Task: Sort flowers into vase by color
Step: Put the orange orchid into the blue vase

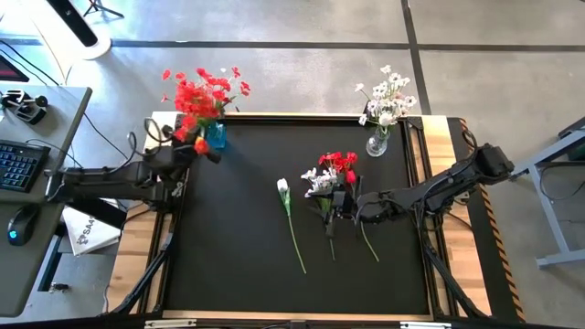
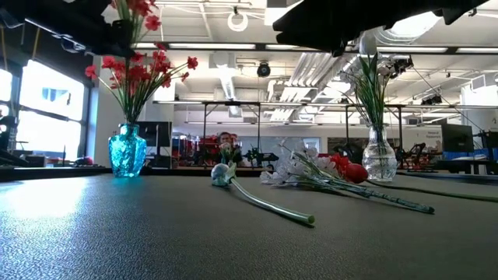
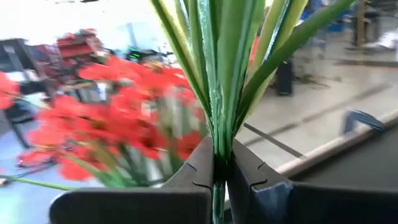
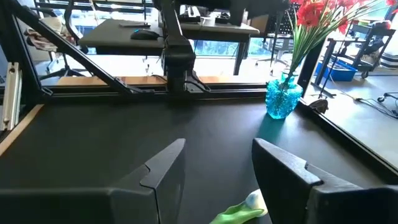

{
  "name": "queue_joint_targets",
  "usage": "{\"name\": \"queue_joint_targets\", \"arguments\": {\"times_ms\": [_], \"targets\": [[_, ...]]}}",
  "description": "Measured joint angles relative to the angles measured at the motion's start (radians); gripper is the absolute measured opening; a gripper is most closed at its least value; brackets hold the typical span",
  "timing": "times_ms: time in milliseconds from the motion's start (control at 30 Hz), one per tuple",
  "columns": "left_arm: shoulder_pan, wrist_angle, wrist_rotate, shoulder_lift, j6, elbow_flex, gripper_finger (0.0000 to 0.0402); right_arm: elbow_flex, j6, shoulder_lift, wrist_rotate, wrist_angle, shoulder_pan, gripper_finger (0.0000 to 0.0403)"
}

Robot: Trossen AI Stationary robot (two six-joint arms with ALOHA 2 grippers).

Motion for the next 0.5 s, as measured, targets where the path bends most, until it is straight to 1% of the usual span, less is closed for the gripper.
{"name": "queue_joint_targets", "arguments": {"times_ms": [100,200,333,433,500], "targets": [[0.045,0.027,-0.011,-0.034,0.071,-0.006,0.0001,0.000,0.000,0.000,0.000,0.002,0.000,0.0181],[0.109,0.037,-0.002,-0.036,0.107,-0.006,0.0001,0.000,-0.017,0.000,0.000,0.020,0.000,0.0181],[0.210,0.042,0.102,-0.021,0.107,-0.006,0.0002,0.000,-0.027,0.000,-0.001,0.035,0.000,0.0181],[0.293,0.047,0.149,0.003,0.100,-0.006,0.0002,0.000,-0.037,0.000,-0.001,0.039,0.000,0.0181],[0.349,0.052,0.203,0.017,0.078,-0.007,0.0002,0.000,-0.038,0.000,-0.002,0.038,0.000,0.0181]]}}
